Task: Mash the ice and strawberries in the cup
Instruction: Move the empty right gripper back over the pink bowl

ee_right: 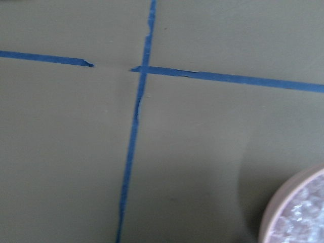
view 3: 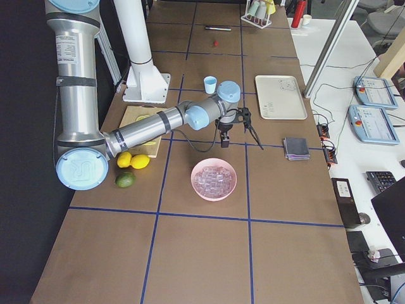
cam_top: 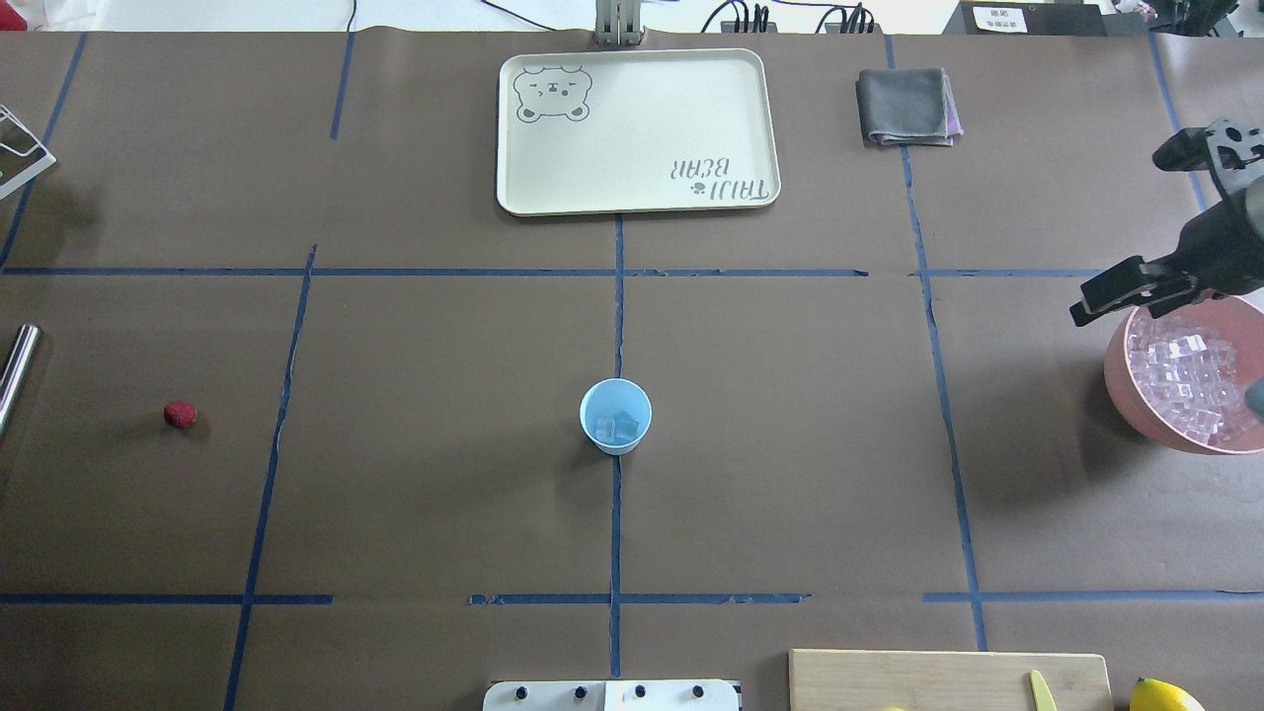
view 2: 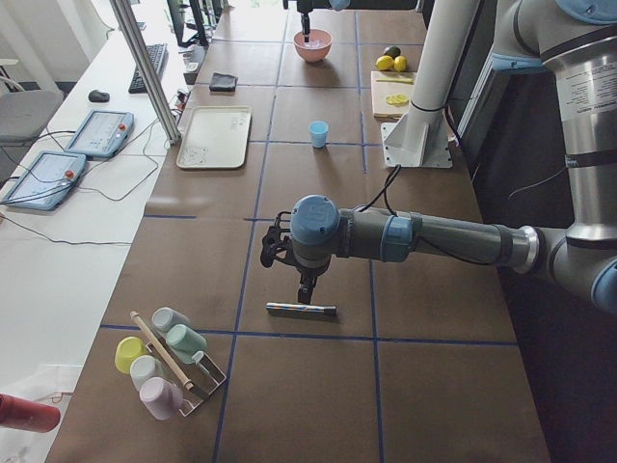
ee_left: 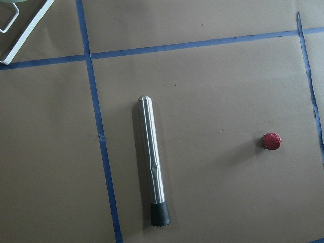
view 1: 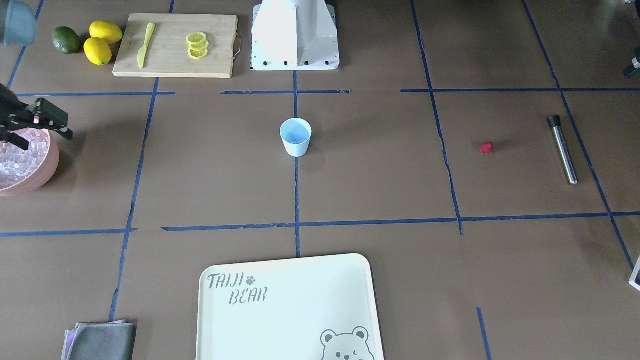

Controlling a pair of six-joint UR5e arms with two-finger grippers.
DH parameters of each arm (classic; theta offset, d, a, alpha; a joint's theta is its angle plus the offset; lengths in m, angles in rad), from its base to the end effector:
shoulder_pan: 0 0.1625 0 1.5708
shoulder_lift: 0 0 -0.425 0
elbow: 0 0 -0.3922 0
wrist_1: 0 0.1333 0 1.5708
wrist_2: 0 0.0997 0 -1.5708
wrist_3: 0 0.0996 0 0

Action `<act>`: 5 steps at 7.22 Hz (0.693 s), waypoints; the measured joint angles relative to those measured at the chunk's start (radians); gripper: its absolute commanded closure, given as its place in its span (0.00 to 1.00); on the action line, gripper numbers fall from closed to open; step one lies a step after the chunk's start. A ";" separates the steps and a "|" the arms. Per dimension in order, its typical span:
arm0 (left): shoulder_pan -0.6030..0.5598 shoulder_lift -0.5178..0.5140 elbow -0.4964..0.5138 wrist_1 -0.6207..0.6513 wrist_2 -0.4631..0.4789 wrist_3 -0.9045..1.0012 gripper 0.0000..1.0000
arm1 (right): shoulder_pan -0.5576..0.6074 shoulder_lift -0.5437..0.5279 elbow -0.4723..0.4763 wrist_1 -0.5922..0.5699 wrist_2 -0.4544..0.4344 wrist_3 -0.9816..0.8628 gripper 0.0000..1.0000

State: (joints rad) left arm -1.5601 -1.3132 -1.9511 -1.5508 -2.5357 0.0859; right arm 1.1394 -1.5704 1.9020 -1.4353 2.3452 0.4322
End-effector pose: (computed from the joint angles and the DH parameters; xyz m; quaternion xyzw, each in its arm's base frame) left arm -0.0473 -0.3865 0.5717 0.0629 0.4613 0.0665 0.8825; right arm -0.1479 -0.4736 0.4785 0.0409 -0.4233 -0.0870 0.9009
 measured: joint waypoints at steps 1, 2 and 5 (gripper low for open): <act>0.000 0.000 0.000 0.000 0.000 0.000 0.00 | 0.039 -0.005 -0.061 0.001 -0.005 -0.120 0.00; 0.000 0.000 -0.001 0.000 0.000 -0.001 0.00 | 0.059 -0.008 -0.110 0.004 -0.007 -0.191 0.00; 0.000 0.000 -0.004 0.000 0.000 -0.001 0.00 | 0.069 -0.016 -0.157 0.009 -0.018 -0.238 0.00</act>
State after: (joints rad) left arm -1.5600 -1.3131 -1.9548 -1.5508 -2.5357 0.0844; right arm 1.2086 -1.5865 1.7445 -1.4262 2.3275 0.1946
